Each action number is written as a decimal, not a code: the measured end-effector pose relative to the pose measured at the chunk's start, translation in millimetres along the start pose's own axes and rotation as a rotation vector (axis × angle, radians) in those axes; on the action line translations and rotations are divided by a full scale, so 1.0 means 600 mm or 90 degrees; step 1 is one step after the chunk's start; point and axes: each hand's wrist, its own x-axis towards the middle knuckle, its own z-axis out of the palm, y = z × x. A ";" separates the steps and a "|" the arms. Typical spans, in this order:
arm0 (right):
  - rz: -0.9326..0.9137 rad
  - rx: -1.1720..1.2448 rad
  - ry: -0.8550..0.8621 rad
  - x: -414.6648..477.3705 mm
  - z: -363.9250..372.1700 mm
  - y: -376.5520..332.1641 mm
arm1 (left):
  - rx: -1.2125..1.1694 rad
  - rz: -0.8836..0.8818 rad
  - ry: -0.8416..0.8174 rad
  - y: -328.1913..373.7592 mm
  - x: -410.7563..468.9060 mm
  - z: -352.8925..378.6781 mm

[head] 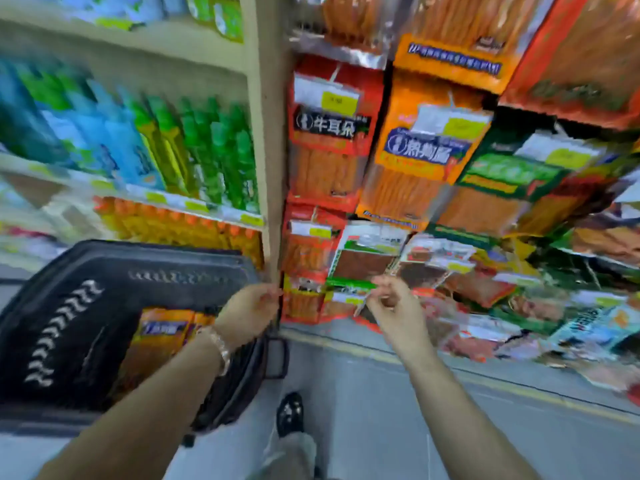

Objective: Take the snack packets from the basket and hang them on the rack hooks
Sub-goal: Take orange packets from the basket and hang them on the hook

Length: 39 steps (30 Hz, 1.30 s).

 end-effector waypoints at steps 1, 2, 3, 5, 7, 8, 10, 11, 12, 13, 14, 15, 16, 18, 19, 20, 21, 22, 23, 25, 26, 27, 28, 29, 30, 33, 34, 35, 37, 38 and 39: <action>0.035 -0.003 -0.040 -0.027 0.027 0.020 | 0.003 -0.058 0.003 -0.043 -0.031 0.002; 0.072 -0.015 -0.084 -0.052 0.053 0.038 | 0.004 -0.117 0.011 -0.085 -0.060 0.002; 0.104 -0.038 -0.131 -0.075 0.079 0.050 | 0.003 -0.178 0.019 -0.126 -0.089 0.001; 0.161 -0.088 -0.226 -0.118 0.126 0.066 | -0.025 -0.287 0.026 -0.196 -0.140 -0.006; 0.210 -0.121 -0.322 -0.148 0.176 0.074 | -0.082 -0.359 0.034 -0.252 -0.181 -0.021; 0.217 -0.144 -0.365 -0.159 0.202 0.073 | -0.108 -0.375 0.039 -0.277 -0.197 -0.029; 0.211 -0.176 -0.428 -0.172 0.259 0.064 | -0.140 -0.388 0.048 -0.318 -0.218 -0.049; 0.210 -0.177 -0.445 -0.176 0.289 0.057 | -0.150 -0.401 0.049 -0.336 -0.224 -0.061; 0.215 -0.167 -0.452 -0.179 0.319 0.051 | -0.164 -0.415 0.051 -0.352 -0.228 -0.073; 0.223 -0.152 -0.452 -0.181 0.349 0.044 | -0.172 -0.427 0.050 -0.367 -0.228 -0.086; 0.228 -0.145 -0.448 -0.181 0.378 0.038 | -0.173 -0.434 0.052 -0.382 -0.224 -0.101; 0.229 -0.146 -0.446 -0.178 0.409 0.032 | -0.169 -0.438 0.050 -0.399 -0.217 -0.117; 0.237 -0.144 -0.446 -0.173 0.441 0.027 | -0.168 -0.440 0.040 -0.415 -0.206 -0.136; 0.283 -0.133 -0.457 -0.159 0.503 0.019 | -0.163 -0.447 0.007 -0.451 -0.178 -0.173; 0.310 -0.131 -0.467 -0.150 0.535 0.017 | -0.152 -0.447 -0.003 -0.472 -0.163 -0.192; 0.339 -0.133 -0.475 -0.141 0.565 0.018 | -0.140 -0.448 -0.017 -0.493 -0.148 -0.208; 0.364 -0.137 -0.478 -0.131 0.593 0.023 | -0.126 -0.451 -0.037 -0.517 -0.133 -0.221; 0.385 -0.138 -0.477 -0.121 0.621 0.031 | -0.106 -0.454 -0.058 -0.541 -0.117 -0.233; 0.405 -0.138 -0.473 -0.111 0.647 0.040 | -0.089 -0.458 -0.078 -0.568 -0.102 -0.241; 0.450 -0.138 -0.456 -0.092 0.696 0.068 | -0.067 -0.498 -0.113 -0.622 -0.074 -0.251; 0.475 -0.139 -0.446 -0.084 0.719 0.085 | -0.065 -0.529 -0.127 -0.647 -0.064 -0.254; 0.501 -0.142 -0.439 -0.078 0.740 0.102 | -0.061 -0.555 -0.141 -0.669 -0.055 -0.254; 0.529 -0.143 -0.433 -0.073 0.759 0.120 | -0.056 -0.576 -0.152 -0.687 -0.047 -0.252; 0.553 -0.139 -0.426 -0.070 0.776 0.137 | -0.053 -0.593 -0.153 -0.705 -0.042 -0.247; 0.567 -0.134 -0.419 -0.067 0.792 0.155 | -0.068 -0.611 -0.143 -0.718 -0.038 -0.240; 0.589 -0.124 -0.371 -0.061 0.831 0.202 | -0.153 -0.647 -0.148 -0.752 -0.033 -0.212; 0.593 -0.105 -0.344 -0.058 0.845 0.217 | -0.178 -0.661 -0.152 -0.761 -0.030 -0.203; 0.597 -0.089 -0.316 -0.054 0.857 0.229 | -0.208 -0.678 -0.145 -0.768 -0.028 -0.195; 0.605 -0.067 -0.275 -0.047 0.883 0.249 | -0.260 -0.696 -0.099 -0.777 -0.021 -0.183; 0.610 -0.053 -0.274 -0.044 0.897 0.258 | -0.279 -0.698 -0.075 -0.778 -0.015 -0.181; 0.606 -0.042 -0.289 -0.040 0.911 0.265 | -0.300 -0.701 -0.058 -0.780 -0.008 -0.180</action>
